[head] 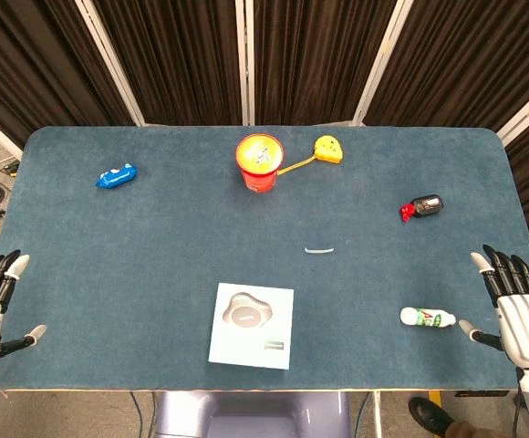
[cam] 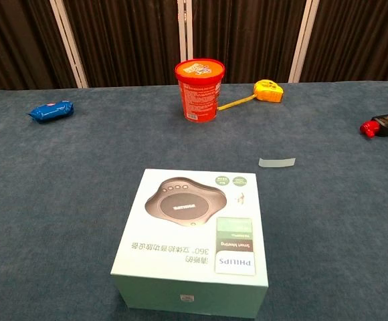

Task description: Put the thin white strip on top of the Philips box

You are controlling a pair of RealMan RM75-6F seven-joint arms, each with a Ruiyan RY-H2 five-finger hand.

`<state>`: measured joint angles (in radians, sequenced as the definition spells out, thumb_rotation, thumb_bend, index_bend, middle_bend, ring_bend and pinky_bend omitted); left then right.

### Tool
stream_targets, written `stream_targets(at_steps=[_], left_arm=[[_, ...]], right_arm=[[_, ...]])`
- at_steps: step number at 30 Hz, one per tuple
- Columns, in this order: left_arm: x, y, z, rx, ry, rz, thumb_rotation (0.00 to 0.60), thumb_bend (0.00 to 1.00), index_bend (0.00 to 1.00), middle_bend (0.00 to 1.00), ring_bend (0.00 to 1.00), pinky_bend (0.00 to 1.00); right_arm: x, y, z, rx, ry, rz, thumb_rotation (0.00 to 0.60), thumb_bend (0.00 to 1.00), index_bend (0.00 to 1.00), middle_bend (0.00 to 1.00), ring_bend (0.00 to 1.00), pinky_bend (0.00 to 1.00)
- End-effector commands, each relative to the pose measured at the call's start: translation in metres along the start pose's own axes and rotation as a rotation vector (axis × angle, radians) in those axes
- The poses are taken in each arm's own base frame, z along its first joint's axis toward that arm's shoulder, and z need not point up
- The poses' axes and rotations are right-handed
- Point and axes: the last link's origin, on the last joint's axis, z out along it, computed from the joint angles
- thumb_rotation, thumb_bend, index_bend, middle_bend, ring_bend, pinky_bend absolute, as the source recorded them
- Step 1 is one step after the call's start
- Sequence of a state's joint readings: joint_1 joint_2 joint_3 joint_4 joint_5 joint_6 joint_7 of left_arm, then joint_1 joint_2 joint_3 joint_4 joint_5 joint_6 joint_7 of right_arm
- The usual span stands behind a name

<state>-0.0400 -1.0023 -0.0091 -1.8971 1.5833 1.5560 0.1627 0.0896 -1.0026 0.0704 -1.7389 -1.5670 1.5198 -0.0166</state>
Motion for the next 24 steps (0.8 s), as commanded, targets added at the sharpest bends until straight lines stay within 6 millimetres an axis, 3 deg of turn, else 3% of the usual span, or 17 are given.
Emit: stream_targets(at_steps=[1, 7, 12, 15, 17, 19, 24], left_arm=[[0.0, -0.001, 0.0, 0.003, -0.002, 0.002, 0.6, 0.0, 0.0, 0.0, 0.0, 0.0], [-0.002, -0.004, -0.001, 0.016, -0.002, 0.008, 0.6, 0.0, 0.0, 0.0, 0.0, 0.0], [-0.004, -0.002, 0.005, 0.006, 0.002, 0.0, 0.6, 0.0, 0.0, 0.0, 0.0, 0.0], [-0.006, -0.002, 0.011, 0.001, 0.003, -0.003, 0.6, 0.0, 0.0, 0.0, 0.0, 0.0], [-0.008, -0.003, 0.013, 0.005, -0.003, -0.001, 0.6, 0.0, 0.0, 0.0, 0.0, 0.0], [-0.011, -0.004, 0.017, 0.011, -0.012, 0.006, 0.6, 0.0, 0.0, 0.0, 0.0, 0.0], [-0.019, -0.005, 0.026, 0.029, -0.011, 0.05, 0.6, 0.0, 0.0, 0.0, 0.0, 0.0]], right_arm=[[-0.001, 0.0, 0.0, 0.001, -0.005, 0.001, 0.6, 0.02, 0.0, 0.0, 0.0, 0.0], [-0.014, -0.005, 0.014, 0.019, -0.069, 0.006, 0.6, 0.02, 0.0, 0.0, 0.0, 0.0], [-0.026, -0.013, 0.049, 0.028, -0.158, 0.019, 0.6, 0.02, 0.04, 0.0, 0.0, 0.0], [-0.031, -0.021, 0.08, 0.045, -0.193, -0.016, 0.6, 0.04, 0.13, 0.0, 0.0, 0.0], [-0.035, -0.026, 0.095, 0.055, -0.208, -0.034, 0.6, 0.11, 0.22, 0.0, 0.0, 0.0], [-0.042, -0.037, 0.115, 0.072, -0.238, -0.027, 0.6, 0.21, 0.3, 0.0, 0.0, 0.0], [-0.07, -0.072, 0.16, 0.115, -0.335, 0.023, 0.6, 0.28, 0.43, 0.0, 0.0, 0.0]])
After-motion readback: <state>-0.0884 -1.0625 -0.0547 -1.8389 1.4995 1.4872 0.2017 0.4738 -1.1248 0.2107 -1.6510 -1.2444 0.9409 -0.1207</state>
